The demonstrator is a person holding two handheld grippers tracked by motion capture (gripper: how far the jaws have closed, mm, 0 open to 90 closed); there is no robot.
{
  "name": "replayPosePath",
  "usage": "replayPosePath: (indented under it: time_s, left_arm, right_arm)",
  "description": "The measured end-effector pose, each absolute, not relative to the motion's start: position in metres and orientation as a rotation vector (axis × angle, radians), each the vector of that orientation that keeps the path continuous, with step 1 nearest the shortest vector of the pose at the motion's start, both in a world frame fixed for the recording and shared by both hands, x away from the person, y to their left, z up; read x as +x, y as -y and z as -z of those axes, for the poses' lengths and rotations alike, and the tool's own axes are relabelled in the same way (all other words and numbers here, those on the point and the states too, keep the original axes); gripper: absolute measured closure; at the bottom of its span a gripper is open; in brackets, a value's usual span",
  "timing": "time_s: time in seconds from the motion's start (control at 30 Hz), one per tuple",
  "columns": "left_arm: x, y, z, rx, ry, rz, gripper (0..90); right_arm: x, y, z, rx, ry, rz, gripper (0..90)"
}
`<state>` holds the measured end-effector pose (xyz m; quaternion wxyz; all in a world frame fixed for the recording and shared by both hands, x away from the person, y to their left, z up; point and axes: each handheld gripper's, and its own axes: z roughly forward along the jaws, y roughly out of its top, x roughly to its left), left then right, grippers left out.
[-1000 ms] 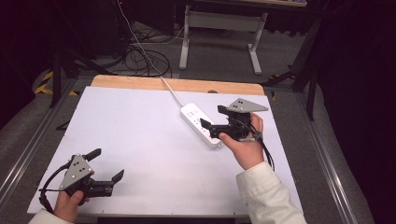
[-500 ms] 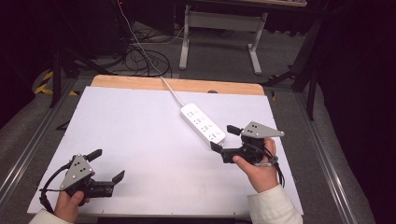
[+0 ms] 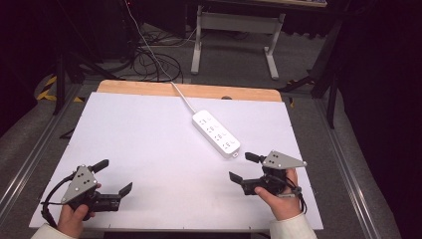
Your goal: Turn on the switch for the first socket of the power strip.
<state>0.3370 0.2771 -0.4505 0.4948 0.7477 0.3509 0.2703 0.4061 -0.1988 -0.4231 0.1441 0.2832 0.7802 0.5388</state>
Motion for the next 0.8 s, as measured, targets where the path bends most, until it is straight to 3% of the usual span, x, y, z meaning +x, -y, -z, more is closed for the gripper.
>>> replayPosePath:
  time_s: [0.6, 0.8]
  left_arm:
    - [0.336, -0.275, 0.450, 1.842, -0.819, -0.687, 1.0]
    - [0.336, -0.274, 0.451, 1.858, -0.808, -0.708, 1.0]
  right_arm:
    - [0.390, 0.213, 0.483, 0.856, -2.328, -1.426, 7.4]
    - [0.390, 0.211, 0.483, 0.909, -2.307, -1.434, 8.4]
